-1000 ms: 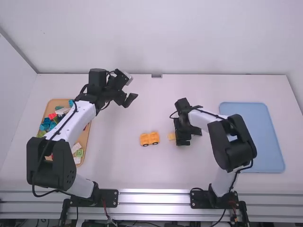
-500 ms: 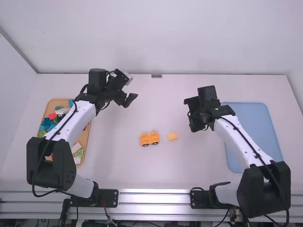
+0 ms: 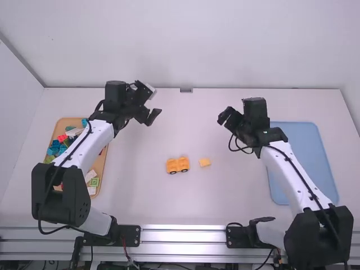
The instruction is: Assemble lego blocks to make yellow taxi
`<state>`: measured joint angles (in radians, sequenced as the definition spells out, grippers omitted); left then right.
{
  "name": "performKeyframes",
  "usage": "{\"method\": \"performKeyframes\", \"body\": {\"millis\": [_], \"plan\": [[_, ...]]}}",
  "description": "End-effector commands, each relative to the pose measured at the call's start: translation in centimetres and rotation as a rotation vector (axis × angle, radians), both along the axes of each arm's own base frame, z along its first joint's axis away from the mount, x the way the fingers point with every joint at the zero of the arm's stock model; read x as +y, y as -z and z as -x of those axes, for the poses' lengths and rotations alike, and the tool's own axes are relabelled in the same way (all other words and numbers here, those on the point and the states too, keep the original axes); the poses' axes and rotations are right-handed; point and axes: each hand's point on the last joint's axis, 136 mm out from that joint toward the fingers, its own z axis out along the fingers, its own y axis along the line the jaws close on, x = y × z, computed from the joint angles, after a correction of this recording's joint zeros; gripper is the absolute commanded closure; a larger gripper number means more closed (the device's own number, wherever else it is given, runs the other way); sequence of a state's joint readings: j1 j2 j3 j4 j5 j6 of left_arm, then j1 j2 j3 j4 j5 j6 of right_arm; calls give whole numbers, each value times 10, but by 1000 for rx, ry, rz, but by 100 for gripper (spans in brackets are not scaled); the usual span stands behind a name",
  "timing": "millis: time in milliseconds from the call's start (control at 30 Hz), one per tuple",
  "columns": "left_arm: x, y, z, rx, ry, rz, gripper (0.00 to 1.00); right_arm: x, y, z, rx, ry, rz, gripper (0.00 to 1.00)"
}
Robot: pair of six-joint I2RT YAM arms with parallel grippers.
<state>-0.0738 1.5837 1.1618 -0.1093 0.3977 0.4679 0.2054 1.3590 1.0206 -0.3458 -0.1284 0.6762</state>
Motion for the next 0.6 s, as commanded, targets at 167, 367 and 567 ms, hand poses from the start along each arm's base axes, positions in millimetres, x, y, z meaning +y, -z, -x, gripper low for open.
{"method": "performKeyframes", "body": {"millis": [167, 367, 567], "plan": [[0, 12, 5, 20, 27, -31, 1, 66, -9, 29, -441, -959, 443, 1], [-4, 18, 13, 62, 54, -13, 1, 54, -4, 8, -538, -975, 714, 1], [-15, 18, 22, 88, 115, 34, 1, 72, 1, 21, -587, -1125, 775, 1]]}}
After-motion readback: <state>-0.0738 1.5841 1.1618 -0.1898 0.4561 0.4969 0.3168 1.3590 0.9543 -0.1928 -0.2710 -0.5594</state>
